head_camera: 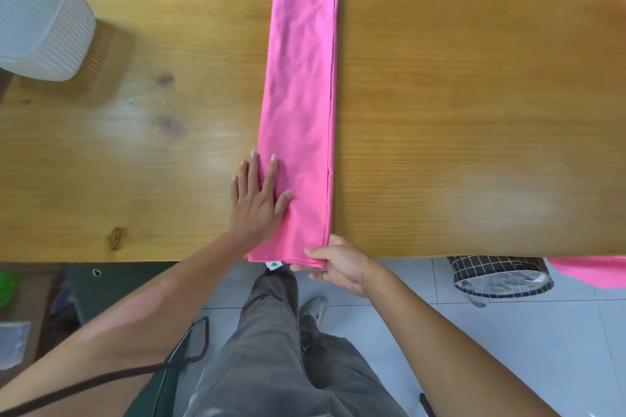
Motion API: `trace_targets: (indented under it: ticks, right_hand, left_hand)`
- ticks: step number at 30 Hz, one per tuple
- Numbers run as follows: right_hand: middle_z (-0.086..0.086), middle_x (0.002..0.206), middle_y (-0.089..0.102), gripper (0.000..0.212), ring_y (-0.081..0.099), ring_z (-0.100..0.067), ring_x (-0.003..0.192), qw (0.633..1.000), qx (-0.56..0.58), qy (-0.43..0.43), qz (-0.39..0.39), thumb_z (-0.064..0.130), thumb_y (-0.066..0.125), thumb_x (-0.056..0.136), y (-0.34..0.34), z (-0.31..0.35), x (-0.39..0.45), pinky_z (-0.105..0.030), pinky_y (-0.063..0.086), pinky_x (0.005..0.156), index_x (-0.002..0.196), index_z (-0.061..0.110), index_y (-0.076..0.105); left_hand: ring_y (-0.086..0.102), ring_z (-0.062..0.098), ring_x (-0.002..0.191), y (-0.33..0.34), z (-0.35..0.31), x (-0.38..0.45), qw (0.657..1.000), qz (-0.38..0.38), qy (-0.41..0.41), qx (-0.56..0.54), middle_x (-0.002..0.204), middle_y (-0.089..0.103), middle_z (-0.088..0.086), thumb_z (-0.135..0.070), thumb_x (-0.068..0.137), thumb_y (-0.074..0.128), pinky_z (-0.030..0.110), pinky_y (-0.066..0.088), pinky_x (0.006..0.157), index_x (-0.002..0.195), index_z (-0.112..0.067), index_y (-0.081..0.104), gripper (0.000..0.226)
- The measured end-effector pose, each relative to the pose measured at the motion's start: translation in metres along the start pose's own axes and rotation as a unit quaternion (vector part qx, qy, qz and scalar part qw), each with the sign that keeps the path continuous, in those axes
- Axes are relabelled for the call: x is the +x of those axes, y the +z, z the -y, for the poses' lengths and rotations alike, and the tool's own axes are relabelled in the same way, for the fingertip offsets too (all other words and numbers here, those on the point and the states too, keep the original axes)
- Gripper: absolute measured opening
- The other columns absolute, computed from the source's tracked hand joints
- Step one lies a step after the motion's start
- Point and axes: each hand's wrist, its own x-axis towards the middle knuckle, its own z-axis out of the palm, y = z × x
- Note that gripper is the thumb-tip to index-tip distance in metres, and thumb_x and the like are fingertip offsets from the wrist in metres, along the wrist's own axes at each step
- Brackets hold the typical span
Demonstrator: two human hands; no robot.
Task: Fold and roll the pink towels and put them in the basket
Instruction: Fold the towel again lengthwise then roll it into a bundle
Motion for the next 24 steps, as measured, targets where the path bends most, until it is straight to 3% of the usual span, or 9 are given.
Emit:
trace_targets:
  ticks: [3, 5, 7, 9, 11, 14, 16, 19, 24]
  right_hand:
    - [-0.017, 0.114, 0.072, 0.025, 0.071, -0.027, 0.103, 0.999, 0.03, -0.021, -0.018, 0.01, 0.058, 0.099, 0.003, -0.01, -0.004, -0.033, 0.056, 0.078, 0.124, 0.007, 0.056]
    - [-0.015, 0.115, 0.072, 0.024, 0.071, -0.024, 0.101, 0.994, 0.067, -0.06, -0.065, 0.012, 0.062, 0.097, 0.004, -0.016, -0.004, -0.035, 0.058, 0.086, 0.121, 0.006, 0.061]
    - [-0.018, 0.117, 0.07, 0.026, 0.07, -0.025, 0.106, 0.985, 0.121, -0.09, -0.081, 0.011, 0.062, 0.097, 0.005, -0.019, -0.005, -0.038, 0.056, 0.094, 0.121, 0.001, 0.061]
    - [-0.024, 0.118, 0.068, 0.027, 0.068, -0.031, 0.109, 0.974, 0.191, -0.095, -0.075, 0.007, 0.06, 0.097, 0.009, -0.022, -0.005, -0.042, 0.056, 0.096, 0.12, -0.006, 0.059]
    - [-0.028, 0.114, 0.067, 0.028, 0.068, -0.035, 0.108, 0.963, 0.249, -0.084, -0.059, 0.004, 0.057, 0.095, 0.013, -0.023, -0.005, -0.046, 0.056, 0.094, 0.119, -0.011, 0.057]
    - [-0.026, 0.107, 0.068, 0.024, 0.07, -0.034, 0.103, 0.954, 0.284, -0.082, -0.059, 0.002, 0.057, 0.093, 0.019, -0.021, -0.003, -0.045, 0.058, 0.088, 0.113, -0.009, 0.059]
    - [-0.024, 0.108, 0.068, 0.017, 0.07, -0.031, 0.101, 0.963, 0.228, -0.097, -0.102, 0.003, 0.057, 0.094, 0.022, -0.021, -0.001, -0.042, 0.06, 0.086, 0.108, -0.006, 0.061]
    - [-0.02, 0.104, 0.072, 0.016, 0.075, -0.027, 0.089, 0.968, -0.009, -0.097, -0.233, 0.01, 0.058, 0.094, 0.022, -0.024, -0.002, -0.036, 0.062, 0.079, 0.101, -0.002, 0.065]
    - [0.002, 0.061, 0.064, 0.03, 0.06, -0.023, 0.058, 0.872, -0.27, -0.063, -0.402, 0.027, 0.048, 0.09, 0.018, -0.033, -0.014, -0.032, 0.045, 0.055, 0.063, 0.013, 0.05]
  left_hand:
    - [-0.007, 0.026, 0.156, 0.0, -0.001, -0.029, 0.999, 0.002, -0.019, -0.034, 0.17, -0.005, 0.006, -0.068, 0.099, 0.023, 0.051, 0.003, 0.126, 0.16, -0.033, -0.011, 0.078]
    - [0.016, 0.029, 0.152, -0.004, -0.002, -0.047, 0.997, -0.027, -0.032, -0.057, 0.164, 0.02, 0.01, -0.06, 0.1, 0.039, 0.05, 0.018, 0.123, 0.162, -0.021, 0.007, 0.08]
    - [0.043, 0.032, 0.129, -0.007, -0.003, -0.061, 0.993, -0.075, -0.057, -0.077, 0.139, 0.046, 0.011, -0.048, 0.098, 0.055, 0.046, 0.038, 0.107, 0.149, -0.01, 0.036, 0.066]
    - [0.056, 0.028, 0.099, -0.011, -0.006, -0.07, 0.978, -0.091, -0.124, -0.14, 0.106, 0.058, 0.004, -0.046, 0.095, 0.061, 0.038, 0.047, 0.08, 0.115, -0.012, 0.052, 0.04]
    - [0.057, 0.022, 0.074, -0.013, -0.01, -0.07, 0.954, -0.056, -0.207, -0.212, 0.079, 0.058, -0.001, -0.05, 0.095, 0.06, 0.033, 0.039, 0.057, 0.087, -0.017, 0.049, 0.036]
    - [0.043, 0.016, 0.057, -0.017, -0.008, -0.062, 0.945, -0.002, -0.245, -0.216, 0.063, 0.047, -0.003, -0.052, 0.097, 0.058, 0.033, 0.026, 0.051, 0.068, -0.017, 0.041, 0.048]
    - [0.044, 0.018, 0.058, -0.018, -0.001, -0.059, 0.943, 0.021, -0.24, -0.23, 0.063, 0.046, -0.002, -0.047, 0.098, 0.058, 0.033, 0.027, 0.05, 0.068, -0.017, 0.04, 0.046]
    - [0.06, 0.025, 0.066, -0.015, 0.008, -0.064, 0.942, 0.04, -0.225, -0.247, 0.074, 0.057, 0.001, -0.042, 0.101, 0.057, 0.032, 0.04, 0.051, 0.077, -0.015, 0.045, 0.037]
    - [0.061, 0.028, 0.074, -0.02, 0.006, -0.075, 0.96, 0.032, -0.214, -0.18, 0.077, 0.059, 0.002, -0.039, 0.101, 0.055, 0.038, 0.043, 0.059, 0.087, -0.014, 0.047, 0.03]
